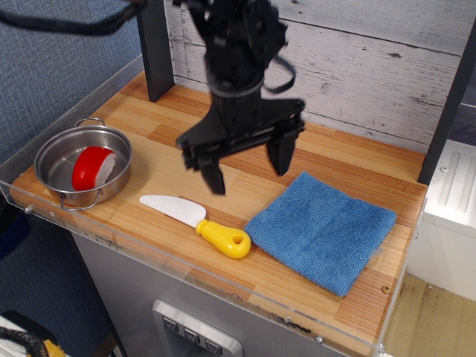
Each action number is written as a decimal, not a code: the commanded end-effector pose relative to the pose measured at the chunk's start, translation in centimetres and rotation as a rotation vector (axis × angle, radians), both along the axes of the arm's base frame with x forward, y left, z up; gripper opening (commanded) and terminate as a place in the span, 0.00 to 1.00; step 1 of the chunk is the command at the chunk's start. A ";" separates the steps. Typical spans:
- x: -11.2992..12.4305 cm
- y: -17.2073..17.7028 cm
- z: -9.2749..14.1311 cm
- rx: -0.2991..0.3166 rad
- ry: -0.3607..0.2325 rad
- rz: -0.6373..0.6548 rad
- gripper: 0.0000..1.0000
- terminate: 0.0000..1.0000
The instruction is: Moves the knife from the bottom to the top of the table.
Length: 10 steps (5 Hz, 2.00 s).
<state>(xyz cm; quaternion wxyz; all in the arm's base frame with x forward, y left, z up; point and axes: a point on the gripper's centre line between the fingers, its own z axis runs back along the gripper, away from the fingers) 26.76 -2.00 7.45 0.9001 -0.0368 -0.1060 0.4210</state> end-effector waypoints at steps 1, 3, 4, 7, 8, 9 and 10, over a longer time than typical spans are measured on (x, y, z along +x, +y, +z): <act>-1.4 -1.6 0.1 -0.029 -0.028 0.198 1.00 0.00; -1.4 -0.3 -1.2 -0.006 -0.009 0.243 1.00 0.00; -1.5 1.1 -2.1 0.016 0.014 0.276 1.00 0.00; -2.6 2.6 -4.5 0.065 0.065 0.283 1.00 0.00; -2.6 2.7 -5.4 0.087 0.083 0.268 1.00 0.00; -2.7 2.7 -6.1 0.106 0.097 0.256 1.00 0.00; -2.8 2.8 -6.2 0.121 0.104 0.271 1.00 0.00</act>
